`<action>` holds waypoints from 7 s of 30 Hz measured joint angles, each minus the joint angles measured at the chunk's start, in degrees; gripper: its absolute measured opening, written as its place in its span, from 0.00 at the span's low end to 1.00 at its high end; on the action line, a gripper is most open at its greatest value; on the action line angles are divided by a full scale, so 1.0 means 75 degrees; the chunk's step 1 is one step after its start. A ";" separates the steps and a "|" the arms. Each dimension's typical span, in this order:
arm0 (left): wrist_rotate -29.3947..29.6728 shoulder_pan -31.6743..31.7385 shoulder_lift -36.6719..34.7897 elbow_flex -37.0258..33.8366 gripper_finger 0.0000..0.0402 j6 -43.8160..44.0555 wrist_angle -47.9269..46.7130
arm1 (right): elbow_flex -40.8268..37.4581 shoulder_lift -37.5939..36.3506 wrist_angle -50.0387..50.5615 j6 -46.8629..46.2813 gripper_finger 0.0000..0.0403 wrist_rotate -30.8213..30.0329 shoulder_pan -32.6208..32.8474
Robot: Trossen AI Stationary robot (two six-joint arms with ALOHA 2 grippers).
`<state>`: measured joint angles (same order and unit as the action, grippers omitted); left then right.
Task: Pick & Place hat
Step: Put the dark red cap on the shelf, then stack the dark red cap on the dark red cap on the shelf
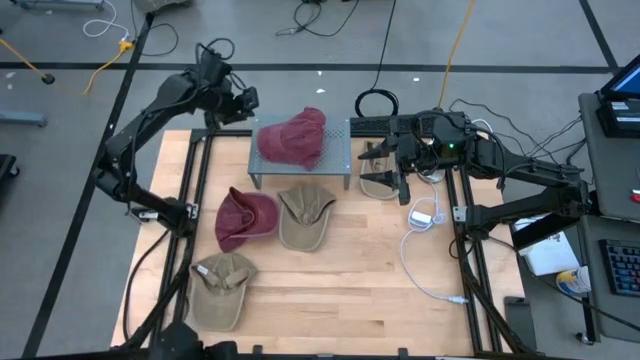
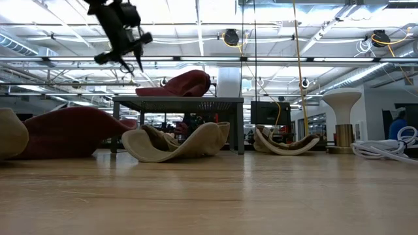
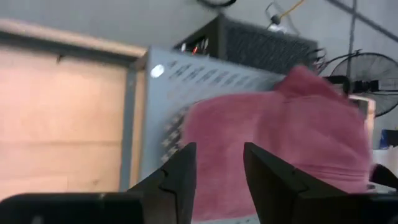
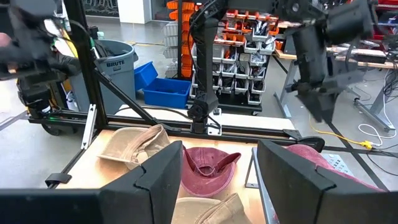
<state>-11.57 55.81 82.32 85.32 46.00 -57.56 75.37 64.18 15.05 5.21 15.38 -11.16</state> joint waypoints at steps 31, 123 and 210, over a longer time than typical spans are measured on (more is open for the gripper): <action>-0.0115 -0.1111 0.0280 0.1912 0.15 -0.1054 -0.2213 | 0.0000 0.0000 -0.0026 0.0006 0.50 -0.0044 0.0000; 0.7174 -0.5742 0.4885 0.5770 0.75 -0.3956 -0.0238 | -0.0003 -0.1265 -0.0029 0.0392 0.50 0.2347 0.0000; 0.7502 -0.6143 0.5743 0.6609 0.63 -0.1810 -0.3726 | 0.0000 -0.1425 0.0038 0.1067 0.50 0.1559 0.0000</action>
<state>44.70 9.73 125.40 134.89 32.42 -85.50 75.37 53.49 15.33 13.22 27.07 -11.16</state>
